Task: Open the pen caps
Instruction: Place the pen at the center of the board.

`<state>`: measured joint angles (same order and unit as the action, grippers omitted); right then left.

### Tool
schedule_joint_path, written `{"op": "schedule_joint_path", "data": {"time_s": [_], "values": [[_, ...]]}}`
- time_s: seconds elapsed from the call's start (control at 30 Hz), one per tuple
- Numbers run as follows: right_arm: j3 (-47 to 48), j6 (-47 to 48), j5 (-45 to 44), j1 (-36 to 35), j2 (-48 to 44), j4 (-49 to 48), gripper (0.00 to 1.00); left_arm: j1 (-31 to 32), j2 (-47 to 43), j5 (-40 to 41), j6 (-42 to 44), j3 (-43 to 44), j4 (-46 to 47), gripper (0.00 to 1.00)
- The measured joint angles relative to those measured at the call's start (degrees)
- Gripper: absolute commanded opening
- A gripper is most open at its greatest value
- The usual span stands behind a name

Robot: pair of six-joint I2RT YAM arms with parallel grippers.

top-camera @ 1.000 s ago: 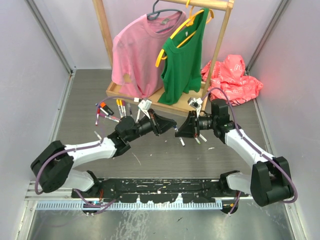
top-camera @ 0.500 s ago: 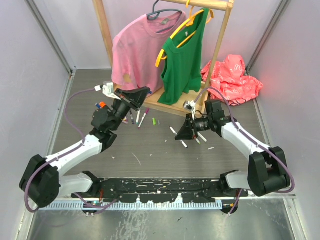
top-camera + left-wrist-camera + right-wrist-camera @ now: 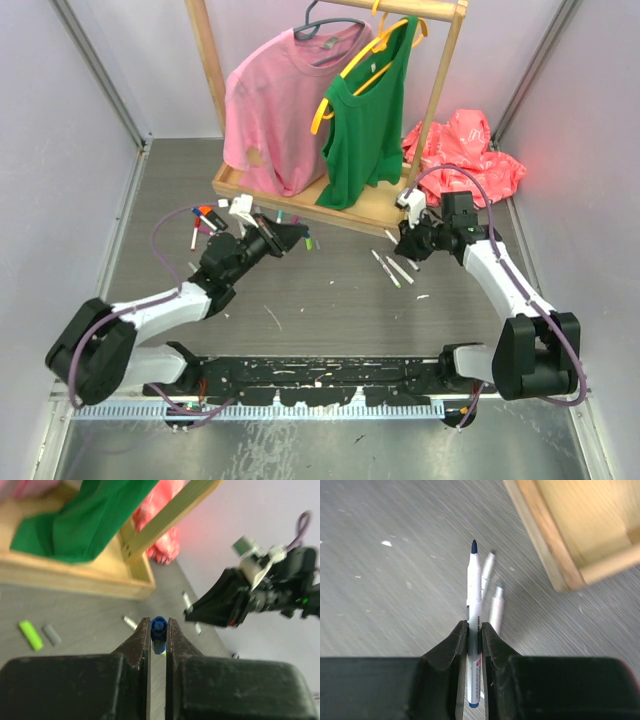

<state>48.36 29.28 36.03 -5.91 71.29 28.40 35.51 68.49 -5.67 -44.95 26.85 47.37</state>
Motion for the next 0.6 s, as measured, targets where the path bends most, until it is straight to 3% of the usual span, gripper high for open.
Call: {"op": "schedule_joint_path", "data": {"time_s": [0.23, 0.6], "values": [[0.1, 3.2, -12.9, 2.3, 5.6, 2.2, 0.01, 0.0, 11.1, -6.5, -5.0, -0.3, 0.3, 0.00], [1.7, 4.3, -18.9, 2.6, 15.5, 6.0, 0.06, 0.0, 11.6, -7.6, -5.7, -0.4, 0.8, 0.00]]}}
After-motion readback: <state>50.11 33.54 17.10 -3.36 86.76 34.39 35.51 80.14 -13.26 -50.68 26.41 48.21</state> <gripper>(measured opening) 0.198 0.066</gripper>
